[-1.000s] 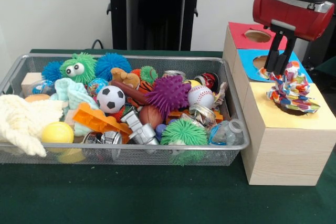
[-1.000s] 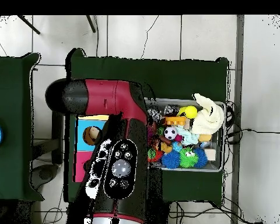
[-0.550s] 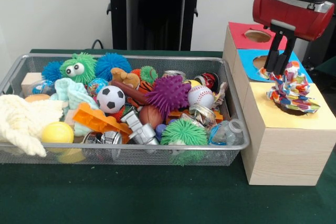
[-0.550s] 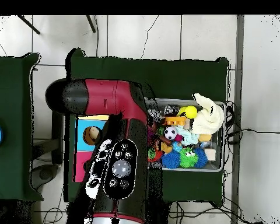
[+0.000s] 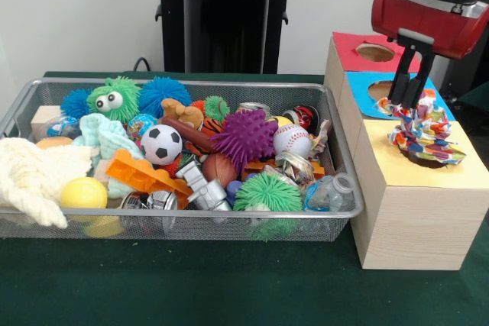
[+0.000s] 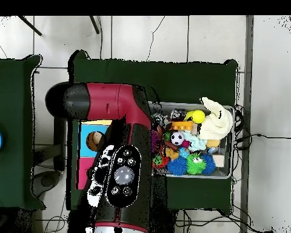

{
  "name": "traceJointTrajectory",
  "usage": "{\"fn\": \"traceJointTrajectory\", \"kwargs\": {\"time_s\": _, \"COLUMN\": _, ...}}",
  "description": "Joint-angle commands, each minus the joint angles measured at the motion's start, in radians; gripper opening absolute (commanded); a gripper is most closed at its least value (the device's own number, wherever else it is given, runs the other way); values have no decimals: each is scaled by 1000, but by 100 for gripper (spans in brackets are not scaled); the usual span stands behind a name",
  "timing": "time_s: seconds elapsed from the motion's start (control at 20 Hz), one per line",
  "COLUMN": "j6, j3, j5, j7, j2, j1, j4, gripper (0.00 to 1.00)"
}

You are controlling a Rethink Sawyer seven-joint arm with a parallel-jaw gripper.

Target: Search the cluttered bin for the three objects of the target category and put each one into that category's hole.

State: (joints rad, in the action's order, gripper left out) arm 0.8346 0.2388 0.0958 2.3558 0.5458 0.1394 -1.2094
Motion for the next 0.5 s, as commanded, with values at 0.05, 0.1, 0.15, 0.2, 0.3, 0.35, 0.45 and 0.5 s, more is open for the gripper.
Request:
{"fn": "traceJointTrajectory", "kwargs": {"time_s": 0.05, "j6": -37, "j3": -48, "j5": -68, "j7": 25, "j2": -32, "j1": 13, "j4": -22, "gripper": 0}}
{"fn": "traceJointTrajectory", "kwargs": {"time_s": 0.1, "j6": -35, "j3": -49, "j5": -65, "j7": 28, "j2": -35, "j1": 15, "j4": -18, "gripper": 0}}
{"fn": "traceJointTrajectory", "kwargs": {"time_s": 0.15, "j6": -36, "j3": -49, "j5": -64, "j7": 31, "j2": -37, "j1": 16, "j4": -16, "gripper": 0}}
{"fn": "traceJointTrajectory", "kwargs": {"time_s": 0.2, "j6": -34, "j3": -50, "j5": -61, "j7": 32, "j2": -38, "j1": 17, "j4": -14, "gripper": 0}}
{"fn": "traceJointTrajectory", "kwargs": {"time_s": 0.3, "j6": -31, "j3": -50, "j5": -58, "j7": 34, "j2": -41, "j1": 17, "j4": -10, "gripper": 0}}
{"fn": "traceJointTrajectory", "kwargs": {"time_s": 0.35, "j6": -31, "j3": -50, "j5": -58, "j7": 33, "j2": -42, "j1": 16, "j4": -9, "gripper": 0}}
{"fn": "traceJointTrajectory", "kwargs": {"time_s": 0.45, "j6": -28, "j3": -54, "j5": -56, "j7": 25, "j2": -44, "j1": 12, "j4": -9, "gripper": 0}}
{"fn": "traceJointTrajectory", "kwargs": {"time_s": 0.5, "j6": -28, "j3": -55, "j5": -55, "j7": 24, "j2": -44, "j1": 12, "j4": -10, "gripper": 0}}
